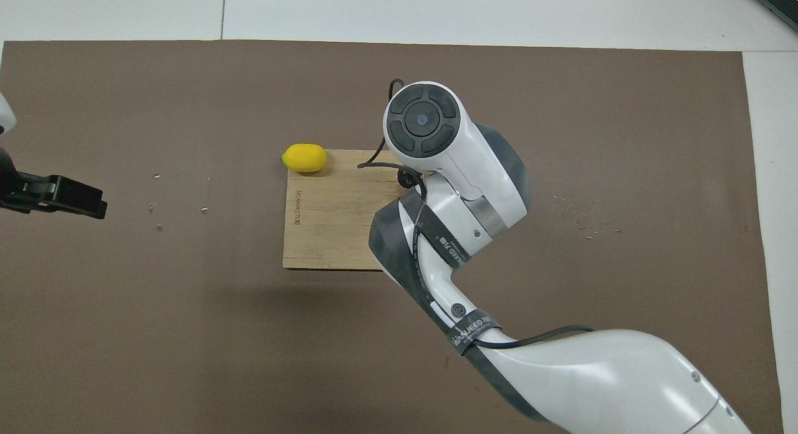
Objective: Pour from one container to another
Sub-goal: 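Tilt the glass cup with the right gripper to pour into the metal cup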
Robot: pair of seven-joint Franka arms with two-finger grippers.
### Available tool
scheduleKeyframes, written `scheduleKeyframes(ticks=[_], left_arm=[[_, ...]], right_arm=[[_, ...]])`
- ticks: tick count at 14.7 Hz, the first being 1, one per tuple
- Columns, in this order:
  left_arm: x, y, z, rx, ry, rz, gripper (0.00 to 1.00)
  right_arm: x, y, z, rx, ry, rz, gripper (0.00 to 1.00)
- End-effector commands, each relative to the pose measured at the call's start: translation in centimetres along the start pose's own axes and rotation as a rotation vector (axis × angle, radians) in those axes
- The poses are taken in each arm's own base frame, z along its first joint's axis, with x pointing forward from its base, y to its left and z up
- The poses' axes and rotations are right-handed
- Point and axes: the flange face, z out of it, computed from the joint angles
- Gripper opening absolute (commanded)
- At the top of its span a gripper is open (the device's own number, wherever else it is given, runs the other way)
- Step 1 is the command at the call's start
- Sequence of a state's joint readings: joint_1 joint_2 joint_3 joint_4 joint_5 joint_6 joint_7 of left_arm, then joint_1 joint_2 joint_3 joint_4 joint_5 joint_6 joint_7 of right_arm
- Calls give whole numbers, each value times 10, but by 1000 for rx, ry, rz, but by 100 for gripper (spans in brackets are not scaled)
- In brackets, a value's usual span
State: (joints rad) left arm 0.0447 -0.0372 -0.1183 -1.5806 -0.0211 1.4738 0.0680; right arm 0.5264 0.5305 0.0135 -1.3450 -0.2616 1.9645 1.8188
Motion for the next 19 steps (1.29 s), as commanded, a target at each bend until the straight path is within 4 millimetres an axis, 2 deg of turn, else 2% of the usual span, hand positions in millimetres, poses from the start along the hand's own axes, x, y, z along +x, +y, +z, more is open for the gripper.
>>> scheduleKeyframes(ticks=[1,7,14,19], left_arm=[[-4,-2,1,-9,-2,2,100],[-4,-2,1,-9,-2,0,100],[-4,-2,1,-9,-2,2,100],[-4,-1,1,-9,-2,2,100]], right_arm=[[-10,4,2,15,32,-45,0],[-10,5,2,9,41,-50,0],[-6,4,-7,1,-7,-16,0],[7,6,-12,-15,-84,40,0]])
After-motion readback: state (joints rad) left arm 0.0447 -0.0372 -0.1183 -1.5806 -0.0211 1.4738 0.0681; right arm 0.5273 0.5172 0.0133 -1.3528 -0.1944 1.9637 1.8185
